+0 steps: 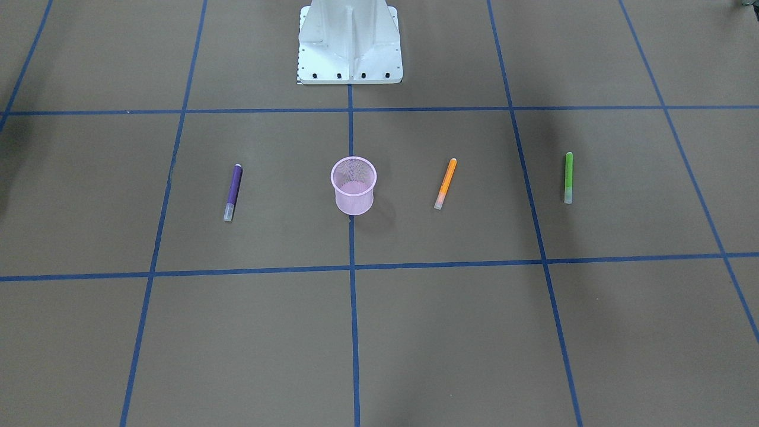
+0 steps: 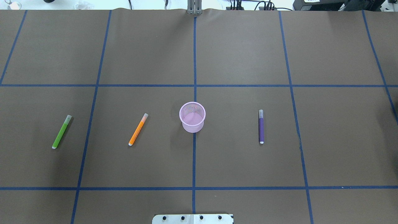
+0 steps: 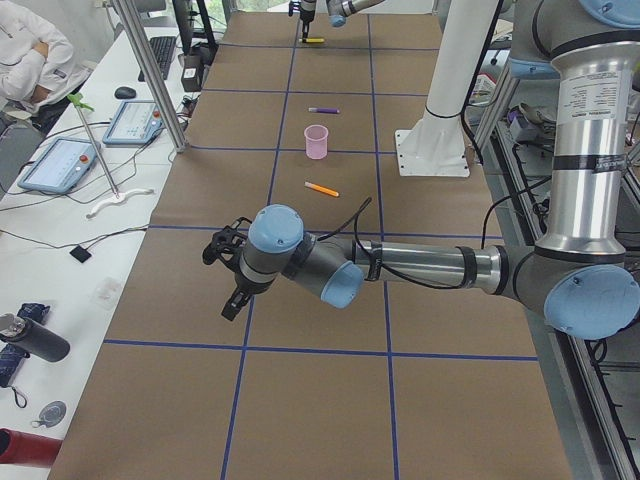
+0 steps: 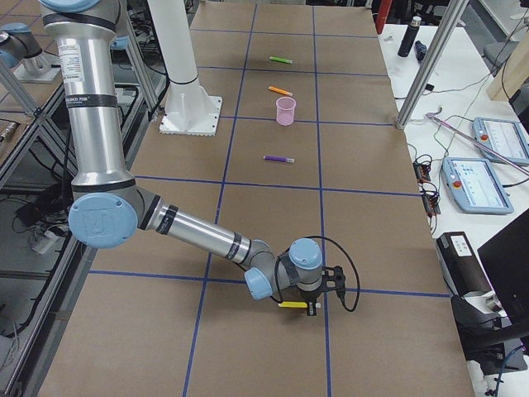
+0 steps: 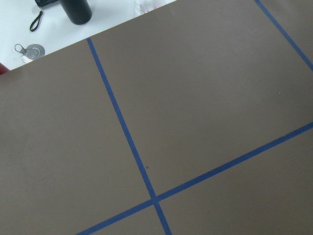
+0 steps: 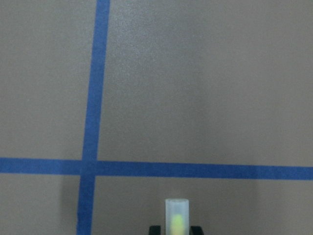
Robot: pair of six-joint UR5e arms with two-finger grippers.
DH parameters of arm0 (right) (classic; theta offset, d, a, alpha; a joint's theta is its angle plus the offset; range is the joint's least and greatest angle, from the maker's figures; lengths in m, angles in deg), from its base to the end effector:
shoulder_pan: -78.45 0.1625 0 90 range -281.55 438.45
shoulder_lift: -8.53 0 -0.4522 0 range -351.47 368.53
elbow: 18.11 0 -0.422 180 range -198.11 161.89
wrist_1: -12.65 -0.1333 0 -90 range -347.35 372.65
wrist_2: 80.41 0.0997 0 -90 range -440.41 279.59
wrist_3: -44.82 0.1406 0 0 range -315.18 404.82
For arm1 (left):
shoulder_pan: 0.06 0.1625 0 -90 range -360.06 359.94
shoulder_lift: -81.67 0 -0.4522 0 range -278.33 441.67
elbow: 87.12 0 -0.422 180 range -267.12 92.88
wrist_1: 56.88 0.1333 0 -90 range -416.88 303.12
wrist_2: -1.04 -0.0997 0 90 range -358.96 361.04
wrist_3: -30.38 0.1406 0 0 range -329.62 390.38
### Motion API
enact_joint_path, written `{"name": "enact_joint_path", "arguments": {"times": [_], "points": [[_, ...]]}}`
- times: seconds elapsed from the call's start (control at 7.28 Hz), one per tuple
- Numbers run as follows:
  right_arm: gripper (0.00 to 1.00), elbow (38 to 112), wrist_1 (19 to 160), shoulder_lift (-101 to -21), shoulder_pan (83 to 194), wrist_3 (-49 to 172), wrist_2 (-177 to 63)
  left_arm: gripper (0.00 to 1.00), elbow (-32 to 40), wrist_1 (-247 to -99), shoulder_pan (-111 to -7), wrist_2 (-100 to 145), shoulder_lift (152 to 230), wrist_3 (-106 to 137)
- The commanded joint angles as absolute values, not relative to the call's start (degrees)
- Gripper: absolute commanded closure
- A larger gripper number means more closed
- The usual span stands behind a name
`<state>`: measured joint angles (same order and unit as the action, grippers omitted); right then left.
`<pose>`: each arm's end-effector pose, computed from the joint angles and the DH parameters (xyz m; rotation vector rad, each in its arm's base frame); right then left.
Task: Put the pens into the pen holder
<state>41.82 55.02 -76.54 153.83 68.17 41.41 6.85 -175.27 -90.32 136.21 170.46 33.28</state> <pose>-0.0838 -0.5555 0.8646 0.1831 -0.6424 0.0377 -0.0361 -0.5484 0.6275 0.5364 0.7546 0.2569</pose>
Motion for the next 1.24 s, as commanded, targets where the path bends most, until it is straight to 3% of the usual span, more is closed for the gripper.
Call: {"name": "enact_joint_path", "arguments": {"times": [0.0, 0.82, 1.1], "points": [[1.0, 43.1, 55.0, -76.5, 153.9, 68.1, 41.5, 0.0, 6.7, -175.3, -90.3, 136.2, 170.5, 33.3], [1.0, 68.2, 54.9, -74.3, 156.0, 68.4, 42.5, 0.0, 6.6, -179.9, -90.1, 136.2, 171.0, 33.2], [1.0, 74.7, 54.8, -73.9, 151.8, 68.5, 43.3, 0.0, 6.5, -181.2, -86.0, 136.1, 171.5, 33.2]]}}
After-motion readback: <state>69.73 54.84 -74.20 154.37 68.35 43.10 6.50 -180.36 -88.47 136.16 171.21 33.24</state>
